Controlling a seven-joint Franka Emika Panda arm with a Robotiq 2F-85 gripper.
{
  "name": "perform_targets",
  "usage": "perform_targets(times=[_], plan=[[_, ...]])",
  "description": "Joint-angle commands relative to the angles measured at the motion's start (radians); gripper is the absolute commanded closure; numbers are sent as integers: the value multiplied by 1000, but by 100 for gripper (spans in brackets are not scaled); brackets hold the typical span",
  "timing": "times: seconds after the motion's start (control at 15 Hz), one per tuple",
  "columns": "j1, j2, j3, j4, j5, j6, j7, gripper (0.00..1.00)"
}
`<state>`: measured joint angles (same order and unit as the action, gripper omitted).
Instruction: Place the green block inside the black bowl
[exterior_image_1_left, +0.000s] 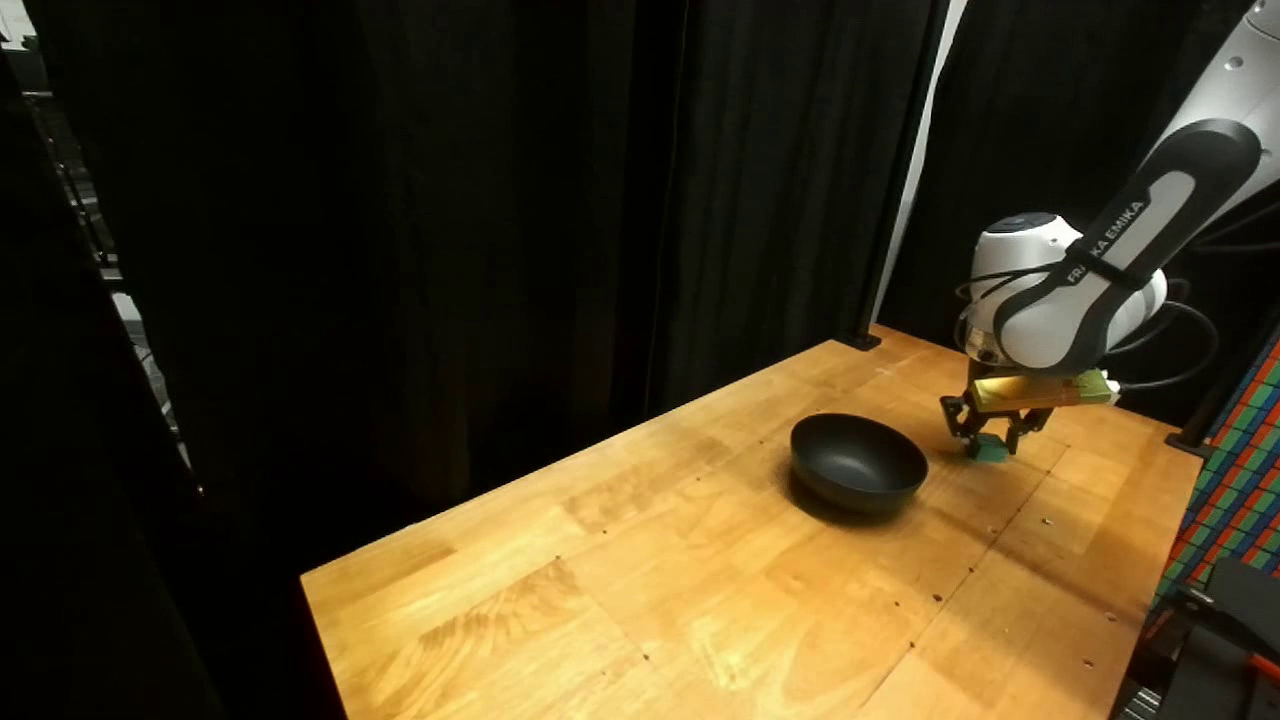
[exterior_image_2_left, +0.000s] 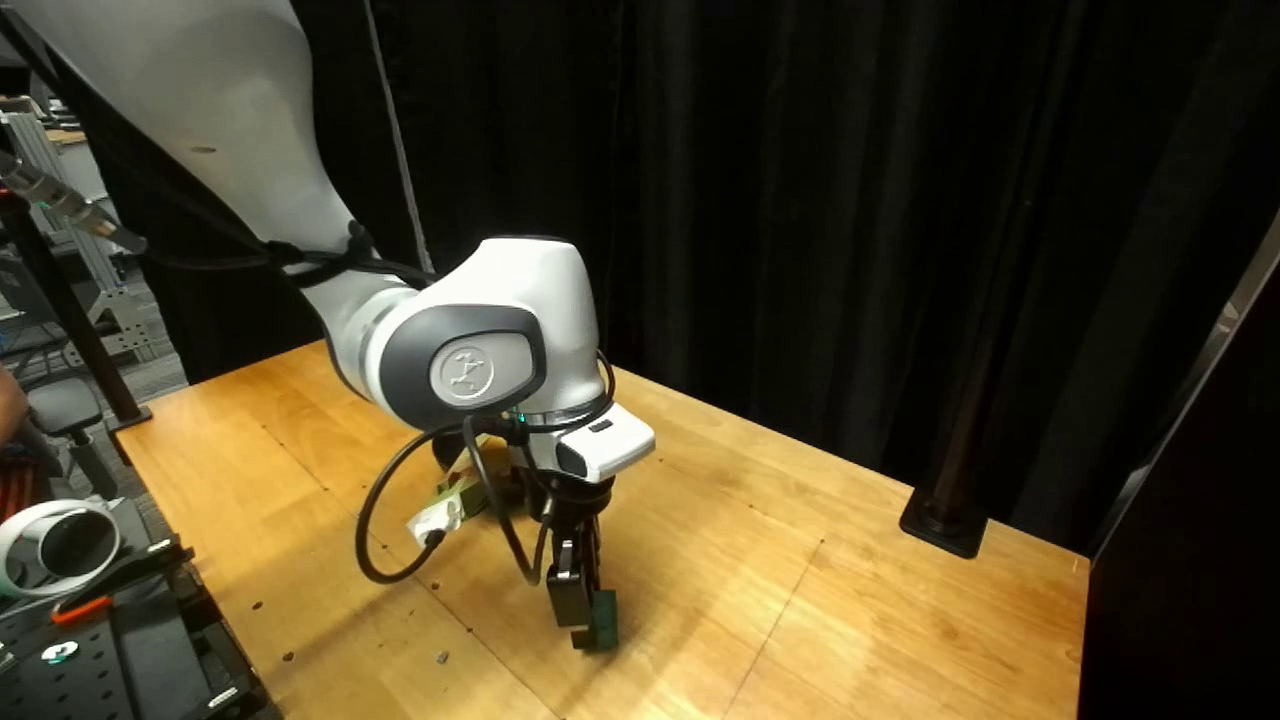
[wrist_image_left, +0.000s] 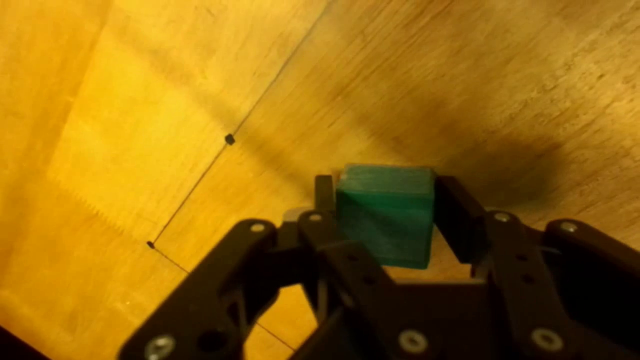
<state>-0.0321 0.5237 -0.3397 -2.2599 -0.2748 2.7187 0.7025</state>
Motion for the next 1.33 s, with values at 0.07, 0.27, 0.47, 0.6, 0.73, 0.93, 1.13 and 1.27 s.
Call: perform_targets(times=[0.07, 0.27, 0.47, 0.6, 0.73, 0.93, 1.13, 1.27], plan=[[25, -62, -21, -19, 45, -12, -40, 76], [32, -203, -8, -79, 56, -26, -62, 76], [-12, -339, 87, -130, 203, -57, -125, 76], [-17, -407, 150, -161, 345, -69, -153, 76], [-5, -450, 210, -181, 480, -88, -184, 76], [21, -472, 291, -202, 647, -43, -230, 76], [38, -465, 346, -199, 760, -26, -287, 25], [31, -479, 347, -192, 771, -57, -303, 11]])
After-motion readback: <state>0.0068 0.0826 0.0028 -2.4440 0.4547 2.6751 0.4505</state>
